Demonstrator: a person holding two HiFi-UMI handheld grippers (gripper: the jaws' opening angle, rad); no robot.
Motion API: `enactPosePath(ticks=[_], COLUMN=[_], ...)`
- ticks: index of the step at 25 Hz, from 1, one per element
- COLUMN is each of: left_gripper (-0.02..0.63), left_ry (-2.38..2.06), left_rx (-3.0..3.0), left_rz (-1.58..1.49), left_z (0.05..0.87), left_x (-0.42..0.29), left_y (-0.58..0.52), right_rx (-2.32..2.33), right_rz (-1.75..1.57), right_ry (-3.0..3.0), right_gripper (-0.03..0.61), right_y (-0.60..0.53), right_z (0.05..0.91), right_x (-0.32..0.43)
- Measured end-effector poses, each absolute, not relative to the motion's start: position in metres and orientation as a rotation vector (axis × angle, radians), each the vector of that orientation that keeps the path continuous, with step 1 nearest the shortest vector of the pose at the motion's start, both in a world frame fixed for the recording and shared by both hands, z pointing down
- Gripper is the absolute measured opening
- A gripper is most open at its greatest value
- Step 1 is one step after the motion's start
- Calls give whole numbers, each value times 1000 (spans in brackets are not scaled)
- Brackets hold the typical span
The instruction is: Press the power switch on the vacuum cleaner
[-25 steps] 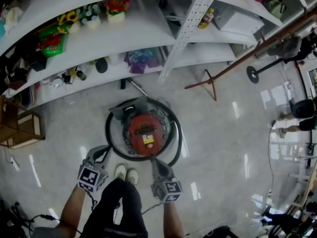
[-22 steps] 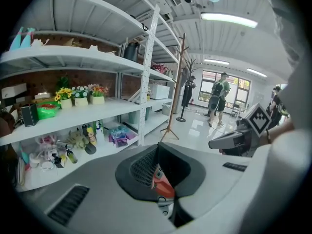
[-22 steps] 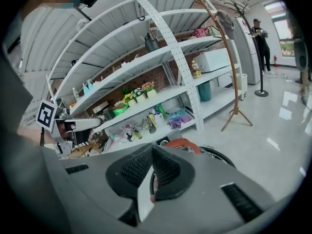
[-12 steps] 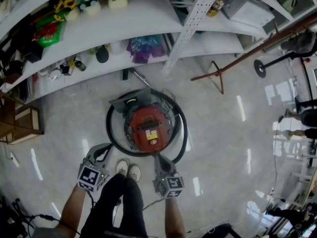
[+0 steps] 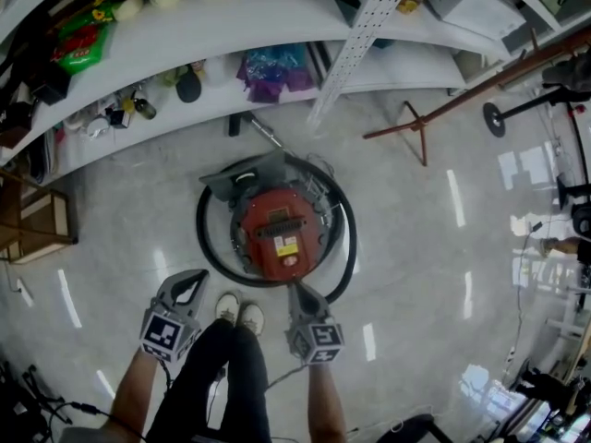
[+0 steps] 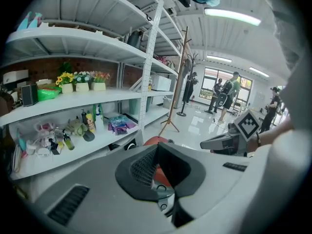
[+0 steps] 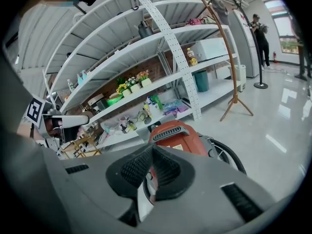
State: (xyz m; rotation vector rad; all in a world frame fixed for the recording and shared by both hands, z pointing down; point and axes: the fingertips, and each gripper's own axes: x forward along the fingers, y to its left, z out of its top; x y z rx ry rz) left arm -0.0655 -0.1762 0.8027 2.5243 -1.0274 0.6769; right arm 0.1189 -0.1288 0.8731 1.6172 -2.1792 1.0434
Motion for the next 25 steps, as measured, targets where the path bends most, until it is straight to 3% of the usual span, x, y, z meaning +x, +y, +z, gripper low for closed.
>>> enactPosePath(ticks=[25], left_gripper=[6], left_ry=[-1046], left_rx=[2507], left_rz=[667], left_z=[842], left_x=[-75], left_y=[-162], right_rx=[1590], right_rz=[1071], right_ry=[-2142], right_gripper=[12], right_y=[-142], right_z=[958], right_x=[113])
